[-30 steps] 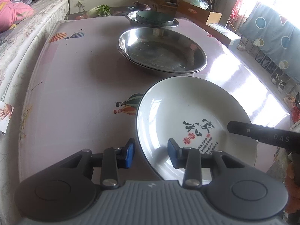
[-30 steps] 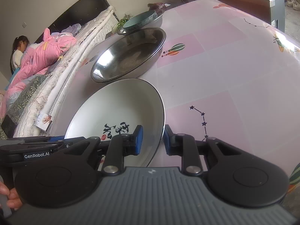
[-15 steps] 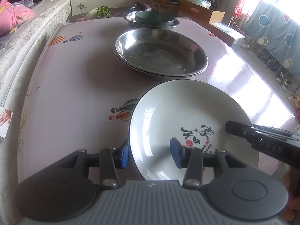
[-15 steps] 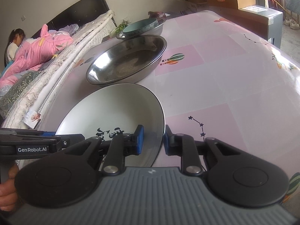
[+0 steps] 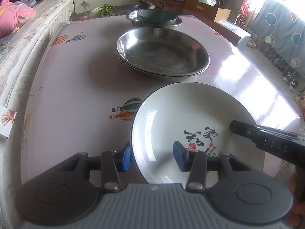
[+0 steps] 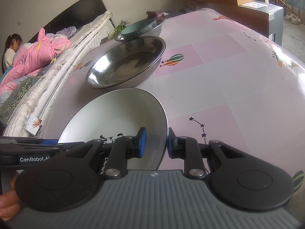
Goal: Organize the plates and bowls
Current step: 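Carry the white plate over the steel plate stack with both tools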
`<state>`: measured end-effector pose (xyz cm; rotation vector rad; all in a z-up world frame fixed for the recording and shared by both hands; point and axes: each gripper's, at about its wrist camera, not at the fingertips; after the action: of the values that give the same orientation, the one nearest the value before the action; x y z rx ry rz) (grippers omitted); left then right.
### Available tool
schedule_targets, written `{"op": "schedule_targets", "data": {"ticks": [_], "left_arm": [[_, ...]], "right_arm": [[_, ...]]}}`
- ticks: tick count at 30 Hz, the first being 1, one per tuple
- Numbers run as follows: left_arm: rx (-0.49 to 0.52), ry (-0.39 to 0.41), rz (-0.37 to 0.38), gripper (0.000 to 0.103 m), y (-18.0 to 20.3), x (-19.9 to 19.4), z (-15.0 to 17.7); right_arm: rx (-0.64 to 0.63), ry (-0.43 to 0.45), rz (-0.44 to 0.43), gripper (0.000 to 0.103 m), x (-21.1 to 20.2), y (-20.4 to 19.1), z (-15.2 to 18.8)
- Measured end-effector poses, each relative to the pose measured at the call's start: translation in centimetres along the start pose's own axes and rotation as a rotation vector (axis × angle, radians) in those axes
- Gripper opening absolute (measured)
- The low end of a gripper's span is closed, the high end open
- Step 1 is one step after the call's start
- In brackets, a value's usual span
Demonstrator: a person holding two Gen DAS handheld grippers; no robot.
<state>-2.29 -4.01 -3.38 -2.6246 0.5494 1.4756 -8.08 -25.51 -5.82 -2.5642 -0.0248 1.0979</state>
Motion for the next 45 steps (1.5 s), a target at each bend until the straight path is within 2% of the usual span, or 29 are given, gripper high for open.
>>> {"op": "schedule_targets", "data": {"ticks": [24,34,45], "left_arm": [[-0.004,0.086,0.004,0.046,0.2,-3.1,-0.8],[-0.014,0.128,-0.001,0.046,-0.1,-3.8,-2.3],[-0.023,0.142,-0.009,0.046,-0.7,-3.0,-4.7]], "right_arm": [[-0.020,0.069,-0.007,0.021,-2.9,-1.0,-1.4],[-0.025,0.092,-0.020,0.021,-3.2,-1.5,-3.0],[-0.018,0.094,-0.028,0.022,-1.7,-1.8,-5.5]]}}
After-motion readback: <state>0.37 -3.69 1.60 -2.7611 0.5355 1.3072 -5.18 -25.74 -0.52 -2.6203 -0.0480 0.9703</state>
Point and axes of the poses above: each gripper's, at about its wrist camera, not at the fingertips, and x roughly the way its jaws point, y to its right, z to its underside, and after that the axes turned 1 degree about -y, right-handed
